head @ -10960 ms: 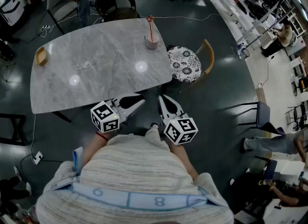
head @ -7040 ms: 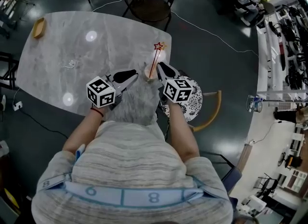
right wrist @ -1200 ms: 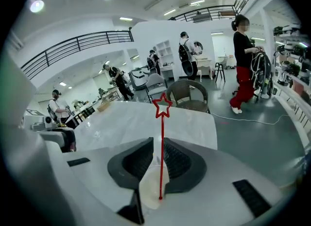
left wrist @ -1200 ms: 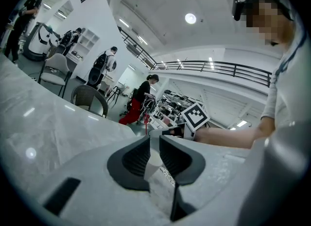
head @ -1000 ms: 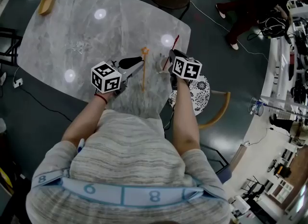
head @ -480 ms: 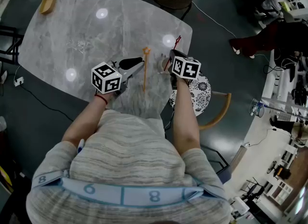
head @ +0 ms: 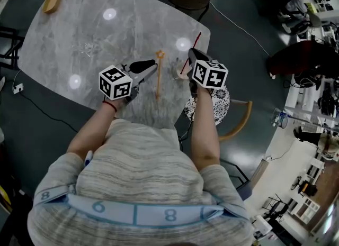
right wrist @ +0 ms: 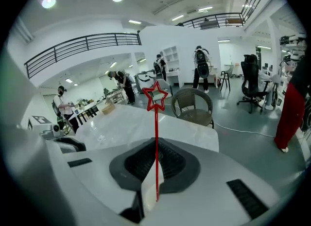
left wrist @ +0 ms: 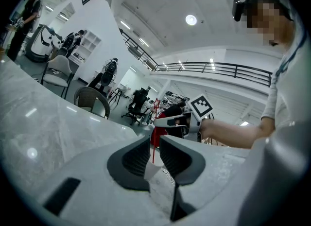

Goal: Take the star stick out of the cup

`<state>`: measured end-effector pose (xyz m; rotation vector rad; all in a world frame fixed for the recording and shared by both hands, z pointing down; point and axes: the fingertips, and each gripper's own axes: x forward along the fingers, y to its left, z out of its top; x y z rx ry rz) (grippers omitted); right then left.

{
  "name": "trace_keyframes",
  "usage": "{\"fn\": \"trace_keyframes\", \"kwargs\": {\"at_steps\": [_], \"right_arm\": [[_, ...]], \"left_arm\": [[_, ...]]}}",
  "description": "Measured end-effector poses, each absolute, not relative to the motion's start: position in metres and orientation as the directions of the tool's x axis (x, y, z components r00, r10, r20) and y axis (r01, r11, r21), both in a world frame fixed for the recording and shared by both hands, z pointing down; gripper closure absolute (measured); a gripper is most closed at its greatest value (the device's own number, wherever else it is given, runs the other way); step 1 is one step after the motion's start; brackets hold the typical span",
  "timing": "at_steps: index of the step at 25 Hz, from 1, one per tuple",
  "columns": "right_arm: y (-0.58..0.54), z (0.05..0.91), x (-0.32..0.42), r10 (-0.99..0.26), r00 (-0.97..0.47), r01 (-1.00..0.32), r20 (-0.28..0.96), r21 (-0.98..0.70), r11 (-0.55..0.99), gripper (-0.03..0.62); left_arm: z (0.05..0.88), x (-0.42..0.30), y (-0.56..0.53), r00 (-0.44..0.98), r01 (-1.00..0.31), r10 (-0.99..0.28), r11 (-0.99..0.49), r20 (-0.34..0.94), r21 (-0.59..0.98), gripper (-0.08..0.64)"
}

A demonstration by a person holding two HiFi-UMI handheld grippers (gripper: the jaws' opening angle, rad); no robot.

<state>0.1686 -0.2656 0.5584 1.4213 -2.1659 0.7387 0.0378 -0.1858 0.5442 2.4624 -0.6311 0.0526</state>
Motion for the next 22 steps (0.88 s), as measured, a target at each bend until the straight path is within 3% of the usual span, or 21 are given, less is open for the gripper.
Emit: {"fn": "trace_keyframes", "kwargs": {"at_steps": [8,22], "right_arm": [[-0.258,0.513,0.139,-0.663,-0.484,-0.873,0.571,-0.265,0.409,0.574],[-0.200,0.624,0.074,-0.407,-0.507,-0.843,0.760,-0.340,0.416,0.574]], "left_arm": [[0.537,0.042,-0.182,0.888,-0.446,-0.431,-0.723,0.161,0.527,0.505],[0.537,0.018,-0.177,0.883,-0.452,-0.445,-0.720,0.149,0.526,0.505]]}}
